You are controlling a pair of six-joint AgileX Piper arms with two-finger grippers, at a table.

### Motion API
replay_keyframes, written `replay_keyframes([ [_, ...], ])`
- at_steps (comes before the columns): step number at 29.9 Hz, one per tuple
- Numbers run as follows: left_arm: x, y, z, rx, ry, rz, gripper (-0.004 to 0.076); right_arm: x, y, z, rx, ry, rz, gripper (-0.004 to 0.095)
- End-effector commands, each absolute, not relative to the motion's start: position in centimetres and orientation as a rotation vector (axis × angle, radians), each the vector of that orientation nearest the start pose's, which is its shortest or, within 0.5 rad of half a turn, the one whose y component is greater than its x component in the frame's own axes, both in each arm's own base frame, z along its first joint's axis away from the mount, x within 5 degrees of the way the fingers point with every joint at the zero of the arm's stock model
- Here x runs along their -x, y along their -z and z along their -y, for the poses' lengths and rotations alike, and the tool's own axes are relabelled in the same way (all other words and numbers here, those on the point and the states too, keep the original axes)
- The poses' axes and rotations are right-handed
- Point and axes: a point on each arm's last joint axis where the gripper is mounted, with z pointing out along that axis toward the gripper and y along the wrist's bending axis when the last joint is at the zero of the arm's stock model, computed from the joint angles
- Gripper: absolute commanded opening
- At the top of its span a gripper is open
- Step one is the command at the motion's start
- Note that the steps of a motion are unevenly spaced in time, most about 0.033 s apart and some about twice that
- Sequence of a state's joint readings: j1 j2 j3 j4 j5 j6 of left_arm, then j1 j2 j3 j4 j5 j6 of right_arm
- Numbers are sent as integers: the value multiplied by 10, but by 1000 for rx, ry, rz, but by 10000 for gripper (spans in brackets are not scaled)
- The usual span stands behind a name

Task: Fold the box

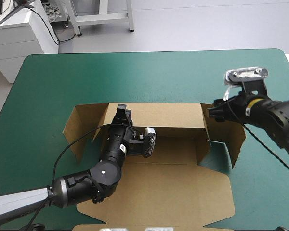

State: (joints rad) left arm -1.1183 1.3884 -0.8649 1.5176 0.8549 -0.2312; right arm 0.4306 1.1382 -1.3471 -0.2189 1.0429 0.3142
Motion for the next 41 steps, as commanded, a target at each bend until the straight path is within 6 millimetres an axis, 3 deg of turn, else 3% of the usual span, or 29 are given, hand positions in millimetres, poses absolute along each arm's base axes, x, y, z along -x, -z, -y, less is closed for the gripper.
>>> replay_keyframes([
  [1,-179,-307,220,-1577,-943,-1163,-8,-226,-454,-68,135,-67,-2240,729],
  [8,-179,-307,220,-1576,-943,-1163,-8,-284,-441,-40,120,-227,-2454,729],
  [11,-179,-307,220,-1576,-943,-1163,-8,-302,-432,-28,91,-205,-2504,729],
  [19,-179,-307,220,-1579,-945,-1160,-8,-324,-414,-22,170,-188,-2549,729],
  [32,-180,-307,219,-1572,-960,-1165,-8,-299,-373,-16,200,-238,-2688,730],
  [41,-180,-308,219,-1570,-965,-1165,-8,-245,-366,-15,200,-305,-2623,730],
])
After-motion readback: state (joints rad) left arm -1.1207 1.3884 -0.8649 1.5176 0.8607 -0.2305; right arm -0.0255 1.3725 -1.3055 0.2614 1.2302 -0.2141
